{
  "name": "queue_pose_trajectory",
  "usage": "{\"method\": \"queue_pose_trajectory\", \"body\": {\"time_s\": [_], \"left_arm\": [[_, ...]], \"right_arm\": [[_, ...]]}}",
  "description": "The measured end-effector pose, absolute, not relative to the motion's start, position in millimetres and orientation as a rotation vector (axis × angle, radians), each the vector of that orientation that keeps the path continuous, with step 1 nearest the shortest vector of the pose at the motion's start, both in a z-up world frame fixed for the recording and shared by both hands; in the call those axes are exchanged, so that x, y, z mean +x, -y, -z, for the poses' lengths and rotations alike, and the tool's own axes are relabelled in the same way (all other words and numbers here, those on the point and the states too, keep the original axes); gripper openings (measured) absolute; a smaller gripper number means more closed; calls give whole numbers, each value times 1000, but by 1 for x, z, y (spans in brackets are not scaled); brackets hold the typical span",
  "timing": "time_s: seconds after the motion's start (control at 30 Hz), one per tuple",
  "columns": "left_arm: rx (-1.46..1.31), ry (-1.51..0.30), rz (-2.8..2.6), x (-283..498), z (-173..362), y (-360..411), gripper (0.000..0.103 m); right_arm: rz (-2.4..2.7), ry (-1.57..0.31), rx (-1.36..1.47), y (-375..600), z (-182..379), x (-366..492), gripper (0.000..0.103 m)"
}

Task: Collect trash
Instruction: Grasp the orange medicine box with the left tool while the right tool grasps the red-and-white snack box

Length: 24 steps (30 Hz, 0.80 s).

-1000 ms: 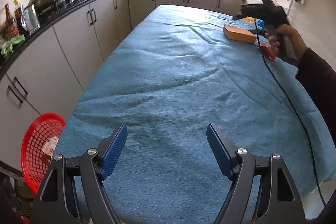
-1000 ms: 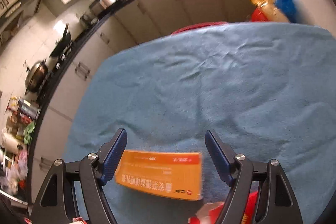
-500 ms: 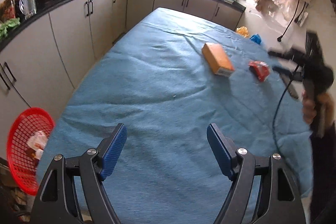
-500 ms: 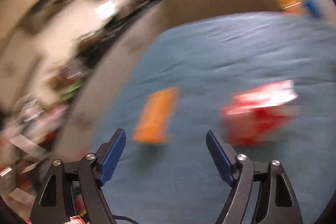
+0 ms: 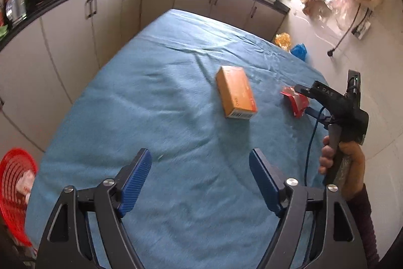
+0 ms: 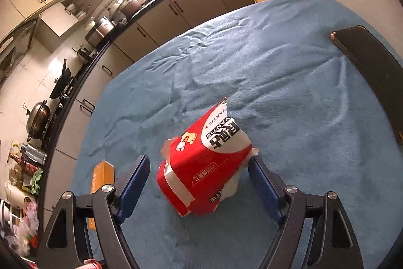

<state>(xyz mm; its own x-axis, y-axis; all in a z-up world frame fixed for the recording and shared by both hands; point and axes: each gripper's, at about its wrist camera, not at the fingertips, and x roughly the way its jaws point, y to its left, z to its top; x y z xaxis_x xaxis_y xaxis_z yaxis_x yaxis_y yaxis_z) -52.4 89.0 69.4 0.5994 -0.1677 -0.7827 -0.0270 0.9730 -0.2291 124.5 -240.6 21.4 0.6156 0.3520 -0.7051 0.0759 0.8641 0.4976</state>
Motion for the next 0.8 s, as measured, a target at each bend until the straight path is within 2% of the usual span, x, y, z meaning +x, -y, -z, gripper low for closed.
{"method": "queue_pose_trajectory", "body": {"time_s": [0.1, 0.17, 0.2, 0.33, 0.57, 0.7, 0.73, 0.8], "left_arm": [[-211, -949, 82, -26, -63, -74, 82], [-210, -960, 100, -9, -58, -64, 82], [-207, -967, 102, 1, -54, -58, 82], [-176, -980, 92, 32, -44, -38, 82], [-18, -1005, 57, 77, -28, -4, 82], [-22, -1029, 39, 87, -19, -1, 82], [-23, -1039, 37, 89, -17, 0, 80], [-1, -1035, 14, 87, -15, 1, 48]], "right_arm": [[-166, -885, 468, 232, -22, 128, 85], [-156, -881, 418, 228, -21, 130, 76], [-142, -879, 400, 228, -21, 130, 60], [-173, -871, 419, 238, -19, 129, 56], [-191, -863, 438, 242, -15, 127, 56], [-198, -859, 435, 245, -15, 126, 56], [-198, -857, 435, 245, -15, 125, 56], [-201, -854, 436, 246, -15, 125, 56]]}}
